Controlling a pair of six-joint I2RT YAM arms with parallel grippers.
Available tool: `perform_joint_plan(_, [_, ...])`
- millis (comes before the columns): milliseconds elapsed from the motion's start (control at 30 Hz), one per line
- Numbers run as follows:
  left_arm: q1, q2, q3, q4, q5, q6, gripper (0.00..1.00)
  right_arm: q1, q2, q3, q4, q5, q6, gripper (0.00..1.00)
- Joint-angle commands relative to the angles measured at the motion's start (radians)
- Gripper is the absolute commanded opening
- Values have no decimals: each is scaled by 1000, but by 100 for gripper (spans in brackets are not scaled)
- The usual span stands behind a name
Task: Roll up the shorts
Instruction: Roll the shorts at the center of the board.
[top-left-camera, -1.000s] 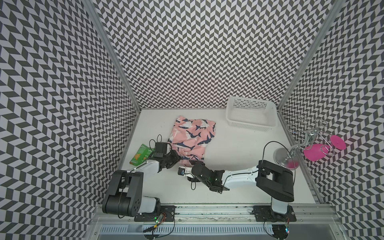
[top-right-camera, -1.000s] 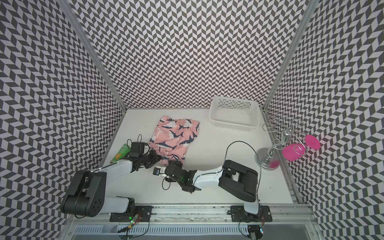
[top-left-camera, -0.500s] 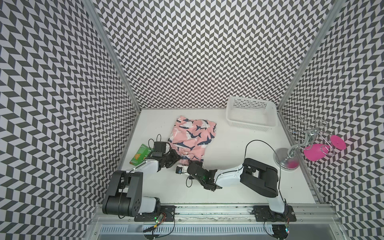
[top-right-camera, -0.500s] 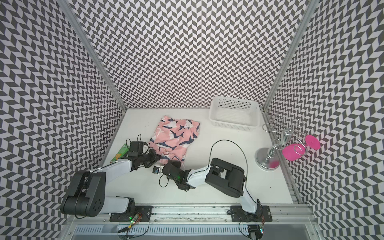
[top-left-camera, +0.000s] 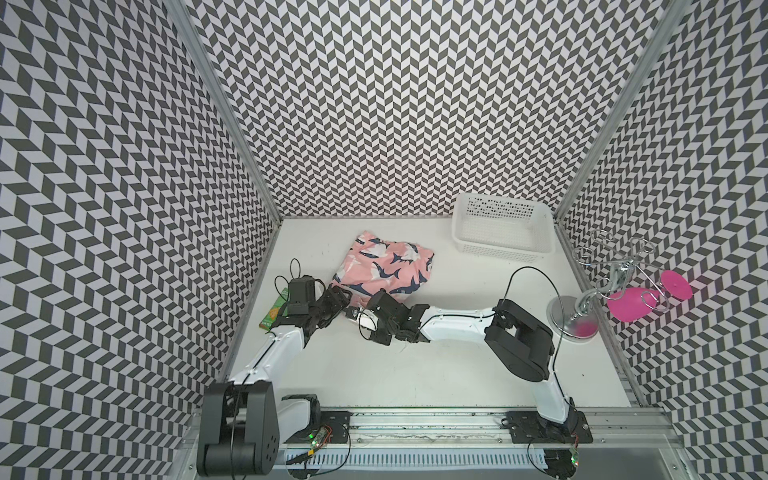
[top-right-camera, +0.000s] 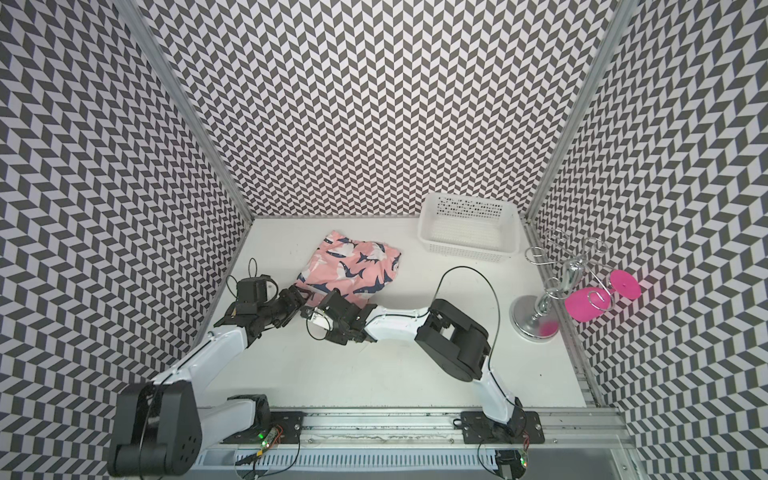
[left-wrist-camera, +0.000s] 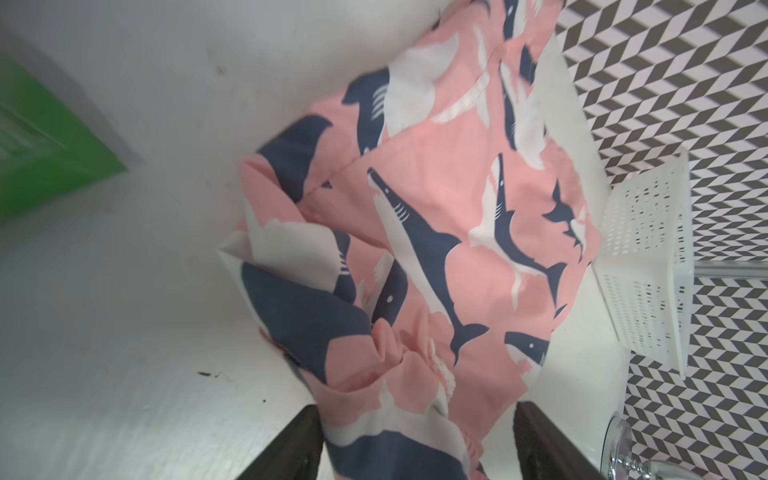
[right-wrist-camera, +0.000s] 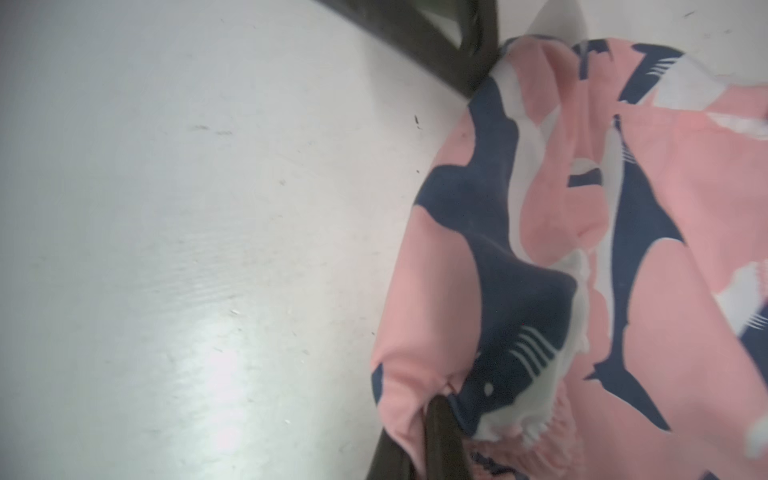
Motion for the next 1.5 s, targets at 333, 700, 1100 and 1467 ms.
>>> perform_joint_plan(333, [13,-222,-169,-19,15,-36,78,-173,14,-97,84,-799,450,0])
perform_joint_plan(700, [-37,-348,-371,258,37,-156,81,-243,85,-197,326,-977,728,0])
perform_joint_plan(1100, [-89,-343,-472,424,8,-163,81,-286,127,-226,478,-1040,892,0])
perform_joint_plan(1467, [-177,-126,-458,492,-82,-158,81,-297,156,-239,544,-1058,953,0])
